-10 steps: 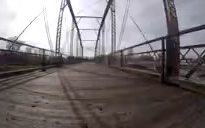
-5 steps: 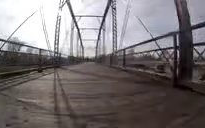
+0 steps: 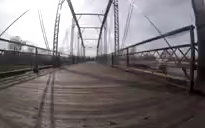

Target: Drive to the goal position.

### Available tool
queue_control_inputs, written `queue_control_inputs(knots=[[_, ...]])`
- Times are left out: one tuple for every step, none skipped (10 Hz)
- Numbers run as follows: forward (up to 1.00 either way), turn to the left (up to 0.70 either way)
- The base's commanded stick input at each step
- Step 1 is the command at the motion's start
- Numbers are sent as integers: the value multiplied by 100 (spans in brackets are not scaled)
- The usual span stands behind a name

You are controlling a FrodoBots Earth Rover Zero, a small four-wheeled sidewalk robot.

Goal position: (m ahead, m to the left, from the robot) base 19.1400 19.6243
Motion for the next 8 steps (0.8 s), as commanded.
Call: queue_control_inputs(knots=[[100, 0], [100, 0], [100, 0], [100, 0], [100, 0], [100, 0], [100, 0], [100, 10]])
